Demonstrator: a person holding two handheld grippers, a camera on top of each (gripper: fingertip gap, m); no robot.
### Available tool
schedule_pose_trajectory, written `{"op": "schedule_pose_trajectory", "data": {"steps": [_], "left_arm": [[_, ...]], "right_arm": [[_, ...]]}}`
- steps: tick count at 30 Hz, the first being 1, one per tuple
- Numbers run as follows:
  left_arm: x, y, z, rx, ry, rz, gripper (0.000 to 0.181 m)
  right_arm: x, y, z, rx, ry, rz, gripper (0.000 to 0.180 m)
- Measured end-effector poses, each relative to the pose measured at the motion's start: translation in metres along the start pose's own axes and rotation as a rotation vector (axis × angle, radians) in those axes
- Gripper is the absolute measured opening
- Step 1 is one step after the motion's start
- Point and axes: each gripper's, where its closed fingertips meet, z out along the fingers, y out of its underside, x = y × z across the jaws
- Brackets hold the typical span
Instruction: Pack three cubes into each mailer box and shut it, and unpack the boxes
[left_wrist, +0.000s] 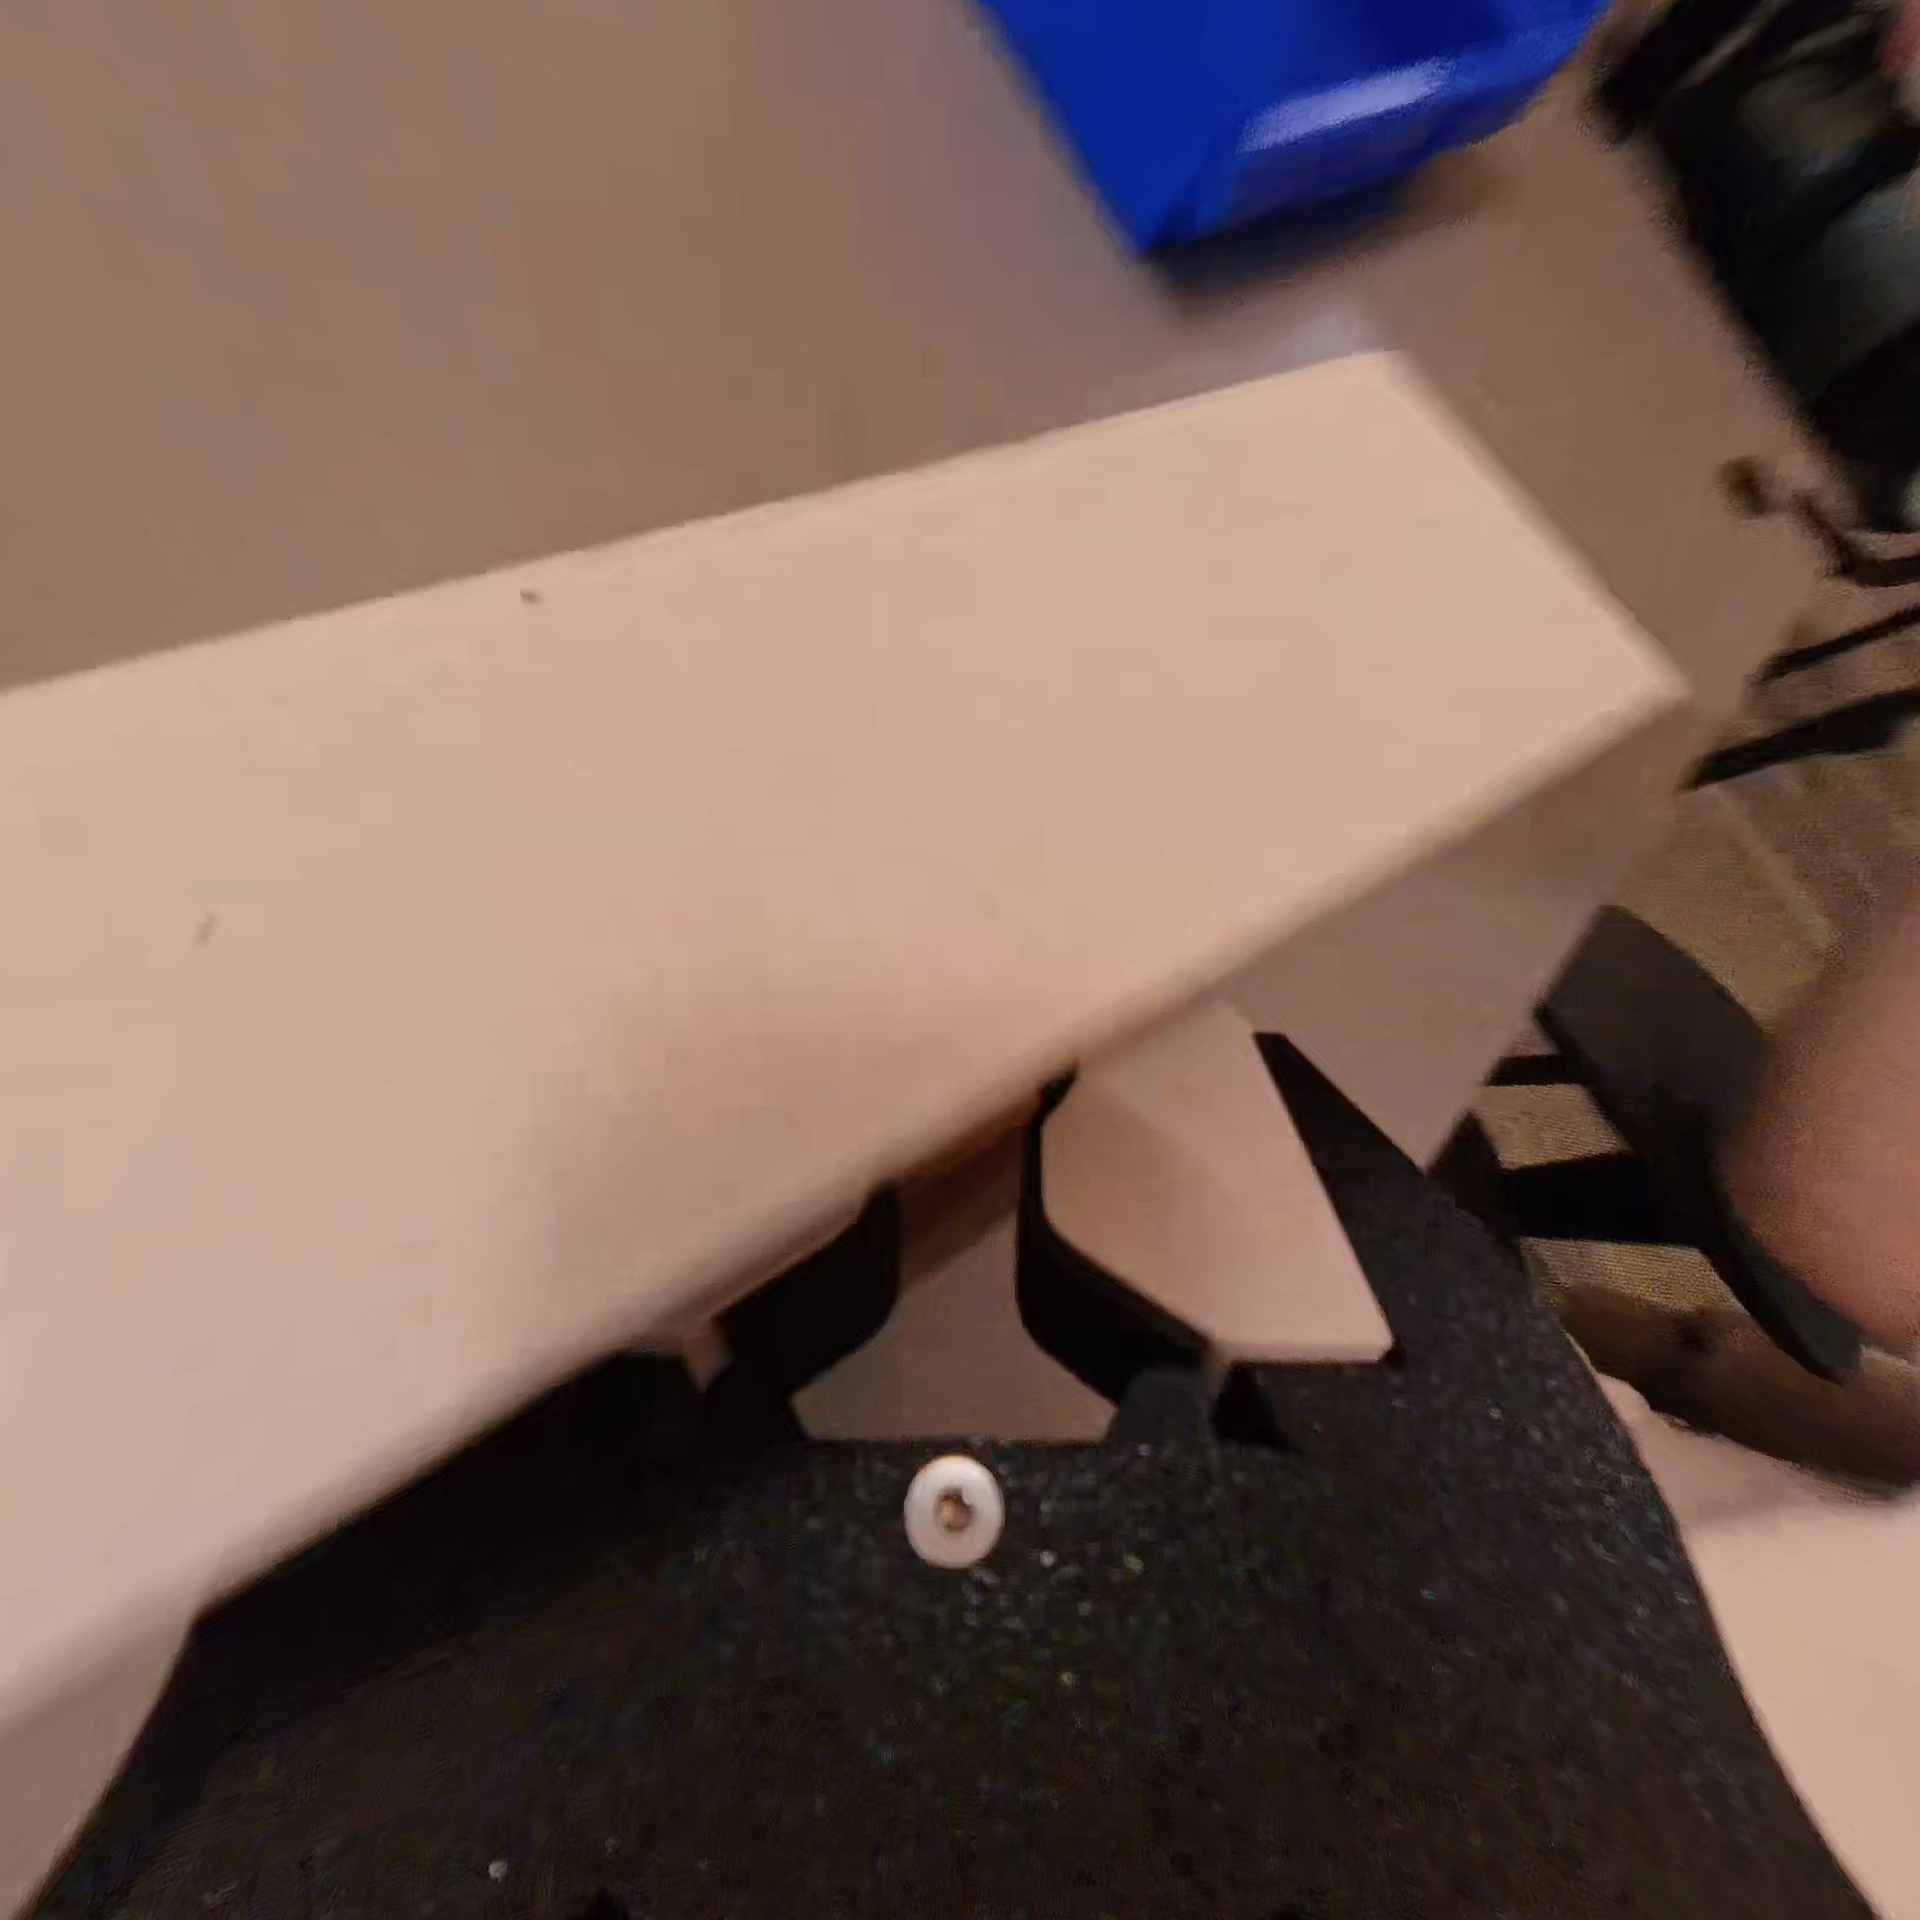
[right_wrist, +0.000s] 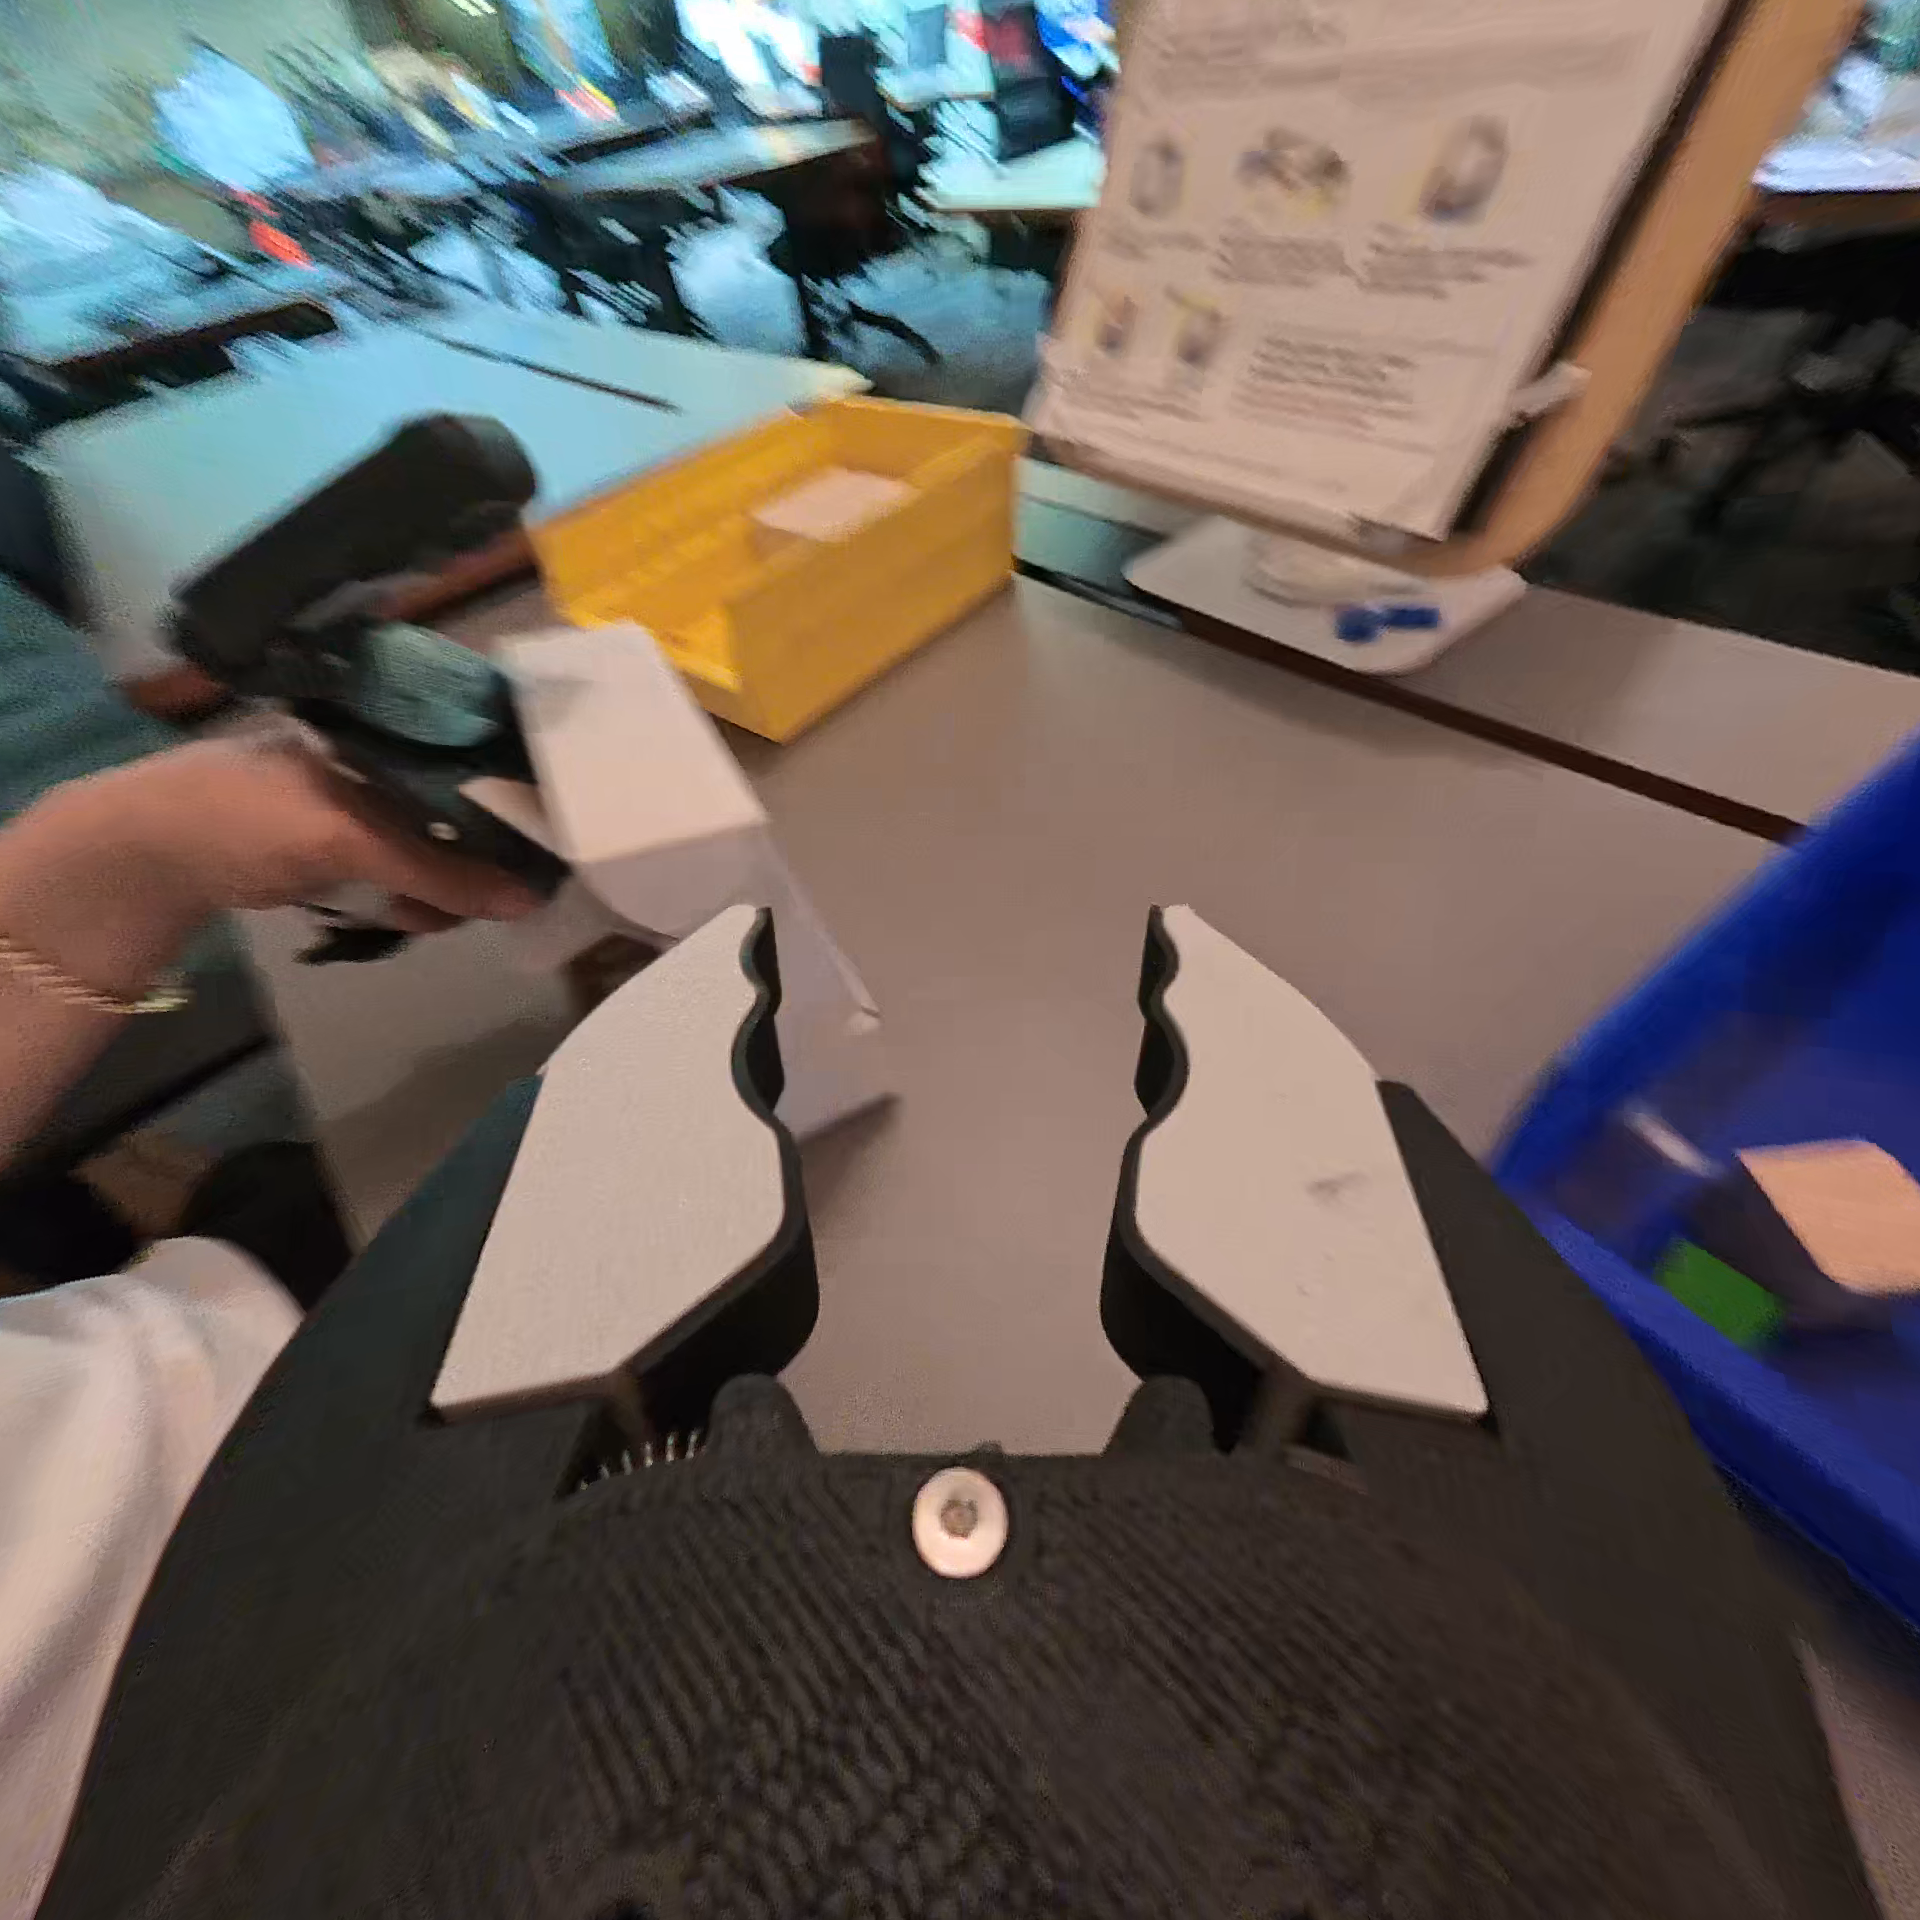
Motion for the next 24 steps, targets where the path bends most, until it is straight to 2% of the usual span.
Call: {"op": "schedule_pose_trajectory", "data": {"steps": [1, 5, 8, 11, 14, 20, 21, 23, 24], "left_arm": [[0.01, -0.001, -0.012, 0.041, 0.052, 0.036, 0.02], [0.055, -0.014, -0.066, 0.29, 0.241, 0.257, 0.021], [0.077, -0.036, -0.103, 0.524, 0.22, 0.495, 0.021], [0.109, -0.052, -0.136, 0.782, 0.262, 0.753, 0.02], [0.126, -0.058, -0.153, 0.948, 0.25, 0.925, 0.02], [0.126, -0.056, -0.138, 0.965, 0.21, 1.021, 0.021], [0.124, -0.056, -0.136, 0.962, 0.203, 1.019, 0.021], [0.12, -0.057, -0.133, 0.969, 0.192, 1.0, 0.02], [0.118, -0.057, -0.131, 0.966, 0.188, 0.985, 0.02]], "right_arm": [[-0.017, -0.008, -0.001, 0.042, -0.084, 0.006, 0.067], [-0.08, -0.032, -0.007, 0.149, -0.372, -0.011, 0.072], [-0.105, -0.037, 0.001, 0.15, -0.468, 0.033, 0.073], [-0.135, -0.046, 0.008, 0.185, -0.659, 0.155, 0.072], [-0.162, -0.052, 0.015, 0.181, -0.839, 0.295, 0.066], [-0.183, -0.044, 0.028, 0.131, -0.962, 0.394, 0.056], [-0.183, -0.042, 0.03, 0.124, -0.961, 0.396, 0.052], [-0.182, -0.039, 0.035, 0.118, -0.951, 0.378, 0.03], [-0.18, -0.038, 0.037, 0.118, -0.939, 0.373, 0.029]]}}
